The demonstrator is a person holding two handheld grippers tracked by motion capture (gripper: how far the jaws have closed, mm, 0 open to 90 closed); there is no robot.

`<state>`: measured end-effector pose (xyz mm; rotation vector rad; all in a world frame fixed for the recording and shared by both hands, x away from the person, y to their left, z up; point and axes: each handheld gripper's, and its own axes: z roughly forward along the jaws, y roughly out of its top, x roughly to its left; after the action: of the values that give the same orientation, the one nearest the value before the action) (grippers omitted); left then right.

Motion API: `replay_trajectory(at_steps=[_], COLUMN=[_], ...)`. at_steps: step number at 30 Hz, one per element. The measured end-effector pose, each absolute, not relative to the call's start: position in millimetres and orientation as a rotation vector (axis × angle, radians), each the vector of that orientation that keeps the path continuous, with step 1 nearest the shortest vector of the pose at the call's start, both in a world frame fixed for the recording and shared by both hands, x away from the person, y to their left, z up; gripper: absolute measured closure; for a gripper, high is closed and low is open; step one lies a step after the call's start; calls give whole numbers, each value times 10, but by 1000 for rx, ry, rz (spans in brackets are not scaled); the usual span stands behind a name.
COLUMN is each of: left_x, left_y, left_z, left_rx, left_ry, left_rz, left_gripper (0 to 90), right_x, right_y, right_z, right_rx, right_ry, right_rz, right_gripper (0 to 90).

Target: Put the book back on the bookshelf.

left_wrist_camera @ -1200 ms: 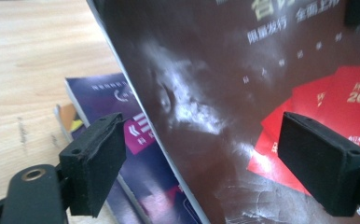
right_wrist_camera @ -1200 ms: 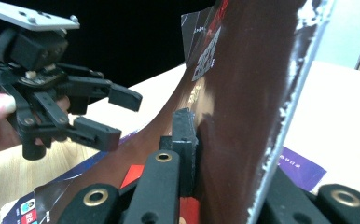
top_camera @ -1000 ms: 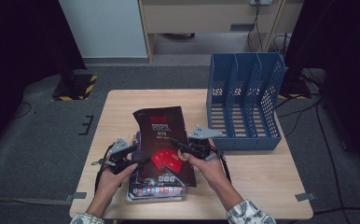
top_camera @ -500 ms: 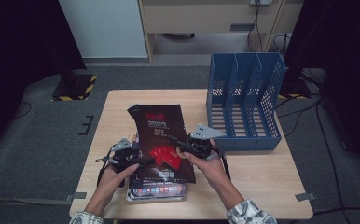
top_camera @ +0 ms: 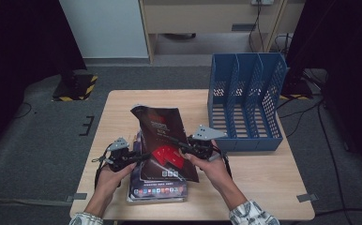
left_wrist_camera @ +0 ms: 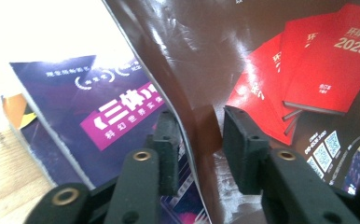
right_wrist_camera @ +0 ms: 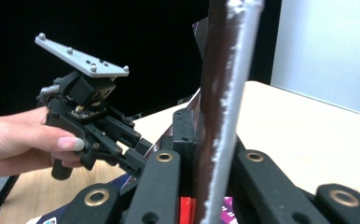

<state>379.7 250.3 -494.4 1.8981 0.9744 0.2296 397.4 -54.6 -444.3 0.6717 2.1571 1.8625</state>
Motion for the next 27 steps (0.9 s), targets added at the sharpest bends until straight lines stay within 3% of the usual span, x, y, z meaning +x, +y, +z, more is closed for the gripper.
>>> replay_trajectory(at_steps=[13, 15, 18, 27], left_x=[3752, 3731, 3712, 3687], left_y=[2504, 2498, 2484, 2527], left_z=[-4844, -4811, -4761, -4671], left_rx=[1881, 1889, 1902, 1834], left_ry=[943, 929, 904, 915], left_rz=[312, 359, 413, 482], left_gripper=[802, 852, 857, 860], right_x=[3994, 4002, 4015, 4027], right_y=[-584, -589, -609, -593], right_z=[-4381, -4374, -4371, -4325], right_rx=[692, 697, 695, 664], right_ry=[2168, 2161, 2152, 2109], right_rz=[1770, 1760, 1765, 1795], right_gripper=[778, 764, 808, 821])
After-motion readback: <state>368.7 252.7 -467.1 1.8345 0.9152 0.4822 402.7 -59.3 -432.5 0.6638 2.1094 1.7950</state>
